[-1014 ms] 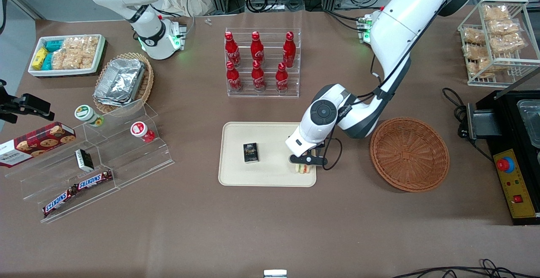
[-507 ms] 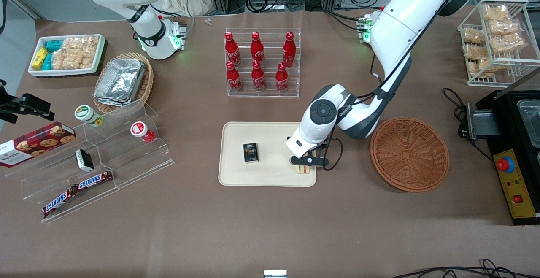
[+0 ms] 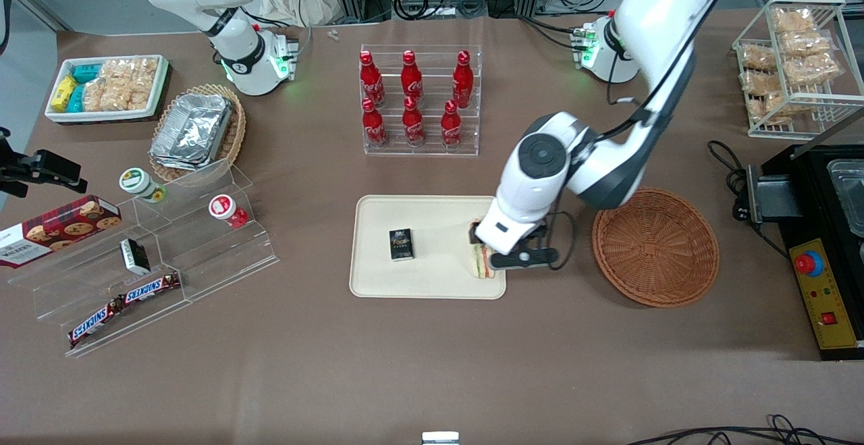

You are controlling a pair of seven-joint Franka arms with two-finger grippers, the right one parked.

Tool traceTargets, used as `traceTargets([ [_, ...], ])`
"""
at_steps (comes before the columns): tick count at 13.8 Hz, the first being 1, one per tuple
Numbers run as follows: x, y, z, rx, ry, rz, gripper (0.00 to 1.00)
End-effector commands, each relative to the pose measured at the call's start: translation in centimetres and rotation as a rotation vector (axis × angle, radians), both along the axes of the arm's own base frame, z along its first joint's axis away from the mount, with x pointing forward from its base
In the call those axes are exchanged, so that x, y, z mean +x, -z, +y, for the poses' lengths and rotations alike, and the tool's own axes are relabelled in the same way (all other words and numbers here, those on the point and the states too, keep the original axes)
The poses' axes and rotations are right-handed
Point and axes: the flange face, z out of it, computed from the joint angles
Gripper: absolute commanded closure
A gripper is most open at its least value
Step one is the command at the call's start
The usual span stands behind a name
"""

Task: Place sandwich from basket to tray

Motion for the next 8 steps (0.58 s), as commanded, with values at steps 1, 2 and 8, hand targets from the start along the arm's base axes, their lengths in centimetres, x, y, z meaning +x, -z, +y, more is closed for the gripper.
traceTargets([
  [1, -0.3, -4.4, 1.9, 0.003, -0.041, -0.037, 0.0],
  [2, 0.4, -5.6, 4.1, 0.01, -0.066, -0.035, 0.0],
  [8, 1.0, -15.4, 13.7, 0.043, 0.049, 0.163, 0.0],
])
